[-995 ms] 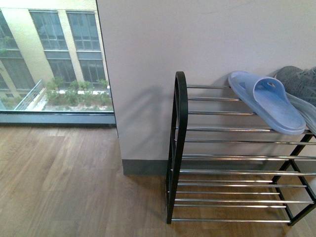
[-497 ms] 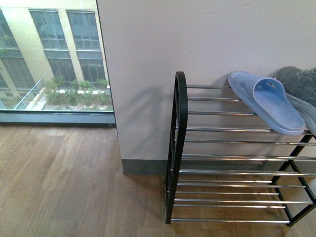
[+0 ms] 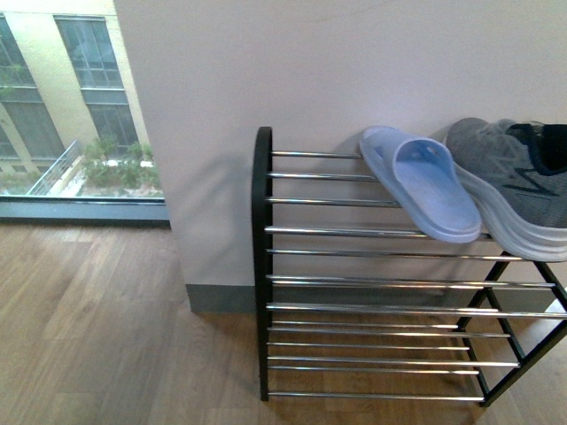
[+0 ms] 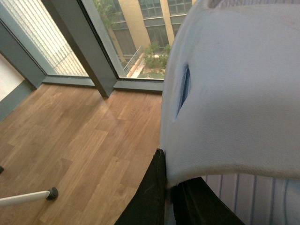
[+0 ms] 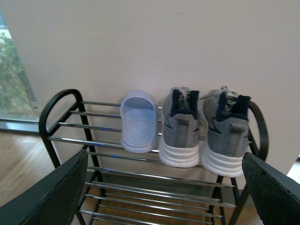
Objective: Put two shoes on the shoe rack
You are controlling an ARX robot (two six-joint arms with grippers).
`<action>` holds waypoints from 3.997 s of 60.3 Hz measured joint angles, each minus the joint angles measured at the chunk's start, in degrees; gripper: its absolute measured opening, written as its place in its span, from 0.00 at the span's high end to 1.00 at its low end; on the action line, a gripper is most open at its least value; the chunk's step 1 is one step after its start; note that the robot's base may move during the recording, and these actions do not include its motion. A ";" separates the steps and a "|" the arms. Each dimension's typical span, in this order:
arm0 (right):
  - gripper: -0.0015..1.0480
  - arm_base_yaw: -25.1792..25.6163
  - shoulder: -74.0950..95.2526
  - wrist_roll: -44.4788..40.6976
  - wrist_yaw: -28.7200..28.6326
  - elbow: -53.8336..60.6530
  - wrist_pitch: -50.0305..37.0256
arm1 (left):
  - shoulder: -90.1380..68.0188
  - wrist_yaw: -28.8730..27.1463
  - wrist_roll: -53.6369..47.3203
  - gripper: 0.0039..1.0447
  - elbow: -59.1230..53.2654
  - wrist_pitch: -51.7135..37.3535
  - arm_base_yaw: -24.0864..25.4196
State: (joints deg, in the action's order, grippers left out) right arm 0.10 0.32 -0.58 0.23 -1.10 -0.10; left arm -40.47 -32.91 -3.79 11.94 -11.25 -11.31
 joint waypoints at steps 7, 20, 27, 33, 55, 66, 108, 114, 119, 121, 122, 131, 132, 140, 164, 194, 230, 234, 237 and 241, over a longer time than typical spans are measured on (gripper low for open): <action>0.09 0.00 -0.04 0.00 -0.02 0.00 0.00 | 0.00 0.24 0.00 0.99 0.00 0.02 -0.13; 0.09 -0.02 -0.04 0.00 -0.04 0.00 0.00 | -7.91 -6.36 19.65 0.99 7.50 9.18 -4.94; 0.09 -0.02 -0.04 -0.02 -0.22 0.00 0.00 | -20.63 2.49 33.16 0.99 19.15 7.54 -5.75; 0.09 -0.02 -0.04 -0.02 -0.20 0.00 0.00 | -33.00 9.27 38.47 0.99 30.97 7.76 -5.66; 0.09 -0.02 -0.02 -0.02 -0.20 0.00 0.00 | -71.14 17.94 41.97 0.99 69.48 21.79 -13.49; 0.09 0.00 -0.02 -0.02 -0.20 0.00 0.00 | -80.24 17.64 37.53 0.99 82.53 29.31 -16.09; 0.09 -0.02 -0.02 -0.02 -0.20 0.00 0.02 | -98.05 18.53 28.87 0.99 97.02 36.09 -16.41; 0.09 -0.02 -0.02 -0.02 -0.20 0.00 0.00 | -101.90 19.02 28.35 0.99 101.81 37.64 -16.39; 0.09 -0.02 -0.04 -0.02 -0.20 0.00 0.00 | -104.13 18.40 27.50 0.99 105.77 38.29 -16.15; 0.09 -0.02 -0.02 -0.02 -0.22 0.00 0.00 | -104.61 18.32 27.30 0.99 106.57 38.32 -16.02; 0.09 -0.02 -0.02 -0.02 -0.22 0.00 0.00 | -104.76 18.32 27.19 0.99 106.84 38.36 -16.00; 0.09 -0.02 -0.02 -0.02 -0.20 0.00 0.00 | -105.18 17.88 26.69 0.99 107.49 38.58 -15.72; 0.09 -0.02 -0.02 0.00 -0.20 0.00 0.00 | -105.18 17.84 26.67 0.98 107.58 38.77 -15.72; 0.09 -0.02 -0.02 0.00 -0.20 0.00 0.00 | -105.18 19.52 26.53 0.73 107.60 38.47 -15.72; 0.09 -0.02 -0.02 0.00 -0.20 0.00 0.00 | -89.70 28.37 31.95 0.08 95.10 37.40 -17.90; 0.09 -0.02 -0.04 -0.02 -0.22 0.00 0.00 | -44.54 12.24 5.18 0.50 25.38 -35.80 -9.68; 0.09 0.00 -0.02 -0.02 -0.22 0.00 0.00 | -19.63 24.70 4.39 0.99 -1.75 -38.12 2.93; 0.09 0.00 -0.04 -0.02 -0.22 0.00 0.00 | -16.98 25.70 4.39 0.99 -3.30 -36.96 3.87; 0.09 0.00 -0.02 -0.02 -0.22 0.00 0.02 | -15.02 26.25 4.37 0.99 -4.28 -35.95 4.44; 0.09 0.00 -0.04 -0.02 -0.22 0.00 0.00 | -12.00 27.12 4.39 0.99 -5.57 -34.25 5.29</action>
State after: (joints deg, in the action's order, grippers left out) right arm 0.10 0.27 -0.60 0.01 -1.10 -0.10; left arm -52.47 -5.78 0.60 6.37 -45.50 -6.02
